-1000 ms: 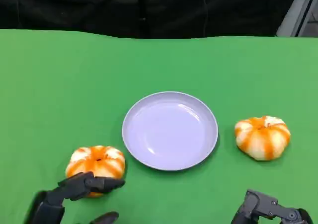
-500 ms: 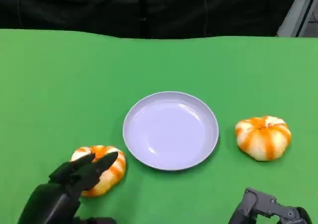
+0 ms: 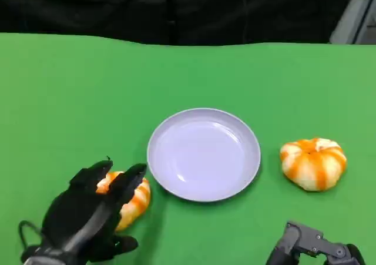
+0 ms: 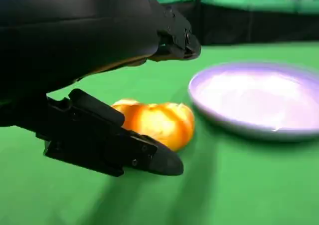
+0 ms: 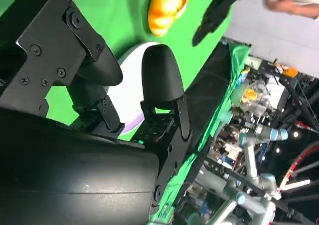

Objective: Grasp the bread from the table and place it into the plate.

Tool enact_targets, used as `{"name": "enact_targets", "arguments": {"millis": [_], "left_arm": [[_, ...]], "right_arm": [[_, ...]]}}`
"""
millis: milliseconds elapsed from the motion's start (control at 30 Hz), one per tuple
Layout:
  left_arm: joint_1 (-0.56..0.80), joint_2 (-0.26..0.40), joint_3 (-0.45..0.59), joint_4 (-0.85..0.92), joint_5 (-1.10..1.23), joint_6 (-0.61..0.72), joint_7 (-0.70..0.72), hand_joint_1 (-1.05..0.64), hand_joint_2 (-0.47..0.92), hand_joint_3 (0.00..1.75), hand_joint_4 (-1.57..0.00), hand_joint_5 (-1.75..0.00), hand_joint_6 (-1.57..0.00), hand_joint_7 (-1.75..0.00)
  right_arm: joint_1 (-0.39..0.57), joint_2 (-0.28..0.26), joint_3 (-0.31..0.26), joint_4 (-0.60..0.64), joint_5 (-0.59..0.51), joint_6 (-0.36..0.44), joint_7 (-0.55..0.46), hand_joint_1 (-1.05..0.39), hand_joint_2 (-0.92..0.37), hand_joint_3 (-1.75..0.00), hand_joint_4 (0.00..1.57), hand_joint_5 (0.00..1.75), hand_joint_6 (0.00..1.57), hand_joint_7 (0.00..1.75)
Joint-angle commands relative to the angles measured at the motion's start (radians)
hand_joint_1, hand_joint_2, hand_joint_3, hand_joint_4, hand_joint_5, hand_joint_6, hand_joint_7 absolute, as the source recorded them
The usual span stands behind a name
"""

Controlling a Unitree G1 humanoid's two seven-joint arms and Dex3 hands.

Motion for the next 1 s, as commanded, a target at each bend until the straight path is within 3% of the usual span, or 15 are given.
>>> {"name": "enact_targets", "arguments": {"millis": [33, 333, 467, 667, 700, 733, 833, 867, 900, 933, 1000], "left_arm": [[-0.078, 0.000, -0.065, 0.070, 0.042, 0.111, -0.058, -0.51, 0.92, 0.04, -0.06, -0.19, -0.20, -0.01], [-0.196, 0.007, -0.152, 0.350, 0.013, 0.185, 0.026, -0.52, 0.92, 0.10, -0.15, -0.21, -0.25, -0.02], [-0.224, 0.003, -0.158, 0.440, -0.045, 0.172, 0.120, -0.43, 0.92, 0.14, -0.20, -0.22, -0.30, -0.03], [-0.212, 0.015, -0.131, 0.510, -0.151, 0.060, 0.361, -0.24, 0.91, 0.11, -0.48, -0.31, -0.51, -0.07], [-0.207, 0.018, -0.124, 0.523, -0.171, 0.018, 0.424, -0.16, 0.91, 0.12, -0.68, -0.41, -0.69, -0.10], [-0.200, 0.021, -0.116, 0.533, -0.194, -0.028, 0.479, -0.14, 0.92, 0.15, -0.79, -0.51, -0.80, -0.12], [-0.197, 0.031, -0.112, 0.558, -0.232, -0.106, 0.562, -0.12, 0.91, 0.28, -0.85, -1.18, -1.10, -0.11], [-0.192, 0.036, -0.109, 0.553, -0.243, -0.128, 0.582, -0.12, 0.91, 0.29, -0.86, -1.28, -1.14, -0.11], [-0.184, 0.040, -0.105, 0.542, -0.254, -0.144, 0.596, -0.12, 0.87, 0.37, -0.85, -1.50, -1.21, -0.13], [-0.176, 0.043, -0.101, 0.529, -0.263, -0.157, 0.609, -0.13, 0.75, 0.59, -0.85, -1.65, -1.27, -0.15], [-0.157, 0.046, -0.092, 0.501, -0.277, -0.175, 0.622, -0.13, 0.66, 0.74, -0.85, -1.72, -1.30, -0.16]], "right_arm": [[0.021, -0.001, 0.004, -0.028, -0.001, 0.006, -0.008, 0.10, -0.19, -1.69, 0.85, 1.72, 0.83, 1.43], [0.028, -0.005, 0.006, -0.042, 0.003, 0.017, -0.006, 0.14, -0.19, -1.68, 0.84, 1.71, 0.83, 1.43], [0.029, -0.007, 0.007, -0.042, -0.001, 0.015, -0.009, 0.15, -0.19, -1.68, 0.84, 1.71, 0.82, 1.43], [0.038, -0.003, 0.012, -0.055, 0.003, 0.032, -0.006, 0.14, -0.19, -1.67, 0.84, 1.70, 0.83, 1.42], [0.038, -0.003, 0.012, -0.055, 0.002, 0.033, -0.006, 0.13, -0.20, -1.67, 0.84, 1.71, 0.83, 1.42], [0.037, -0.004, 0.012, -0.053, 0.002, 0.030, -0.007, 0.12, -0.20, -1.67, 0.84, 1.71, 0.82, 1.42], [0.034, -0.006, 0.012, -0.048, 0.000, 0.024, -0.009, 0.11, -0.21, -1.66, 0.83, 1.72, 0.82, 1.42], [0.033, -0.006, 0.012, -0.045, 0.000, 0.022, -0.009, 0.11, -0.21, -1.66, 0.83, 1.72, 0.82, 1.42], [0.031, -0.007, 0.012, -0.043, -0.003, 0.019, -0.011, 0.11, -0.21, -1.66, 0.84, 1.72, 0.82, 1.42], [0.029, -0.007, 0.013, -0.041, -0.004, 0.017, -0.012, 0.11, -0.21, -1.66, 0.84, 1.73, 0.82, 1.42], [0.028, -0.007, 0.013, -0.041, -0.003, 0.019, -0.012, 0.11, -0.21, -1.66, 0.83, 1.73, 0.82, 1.43]]}}
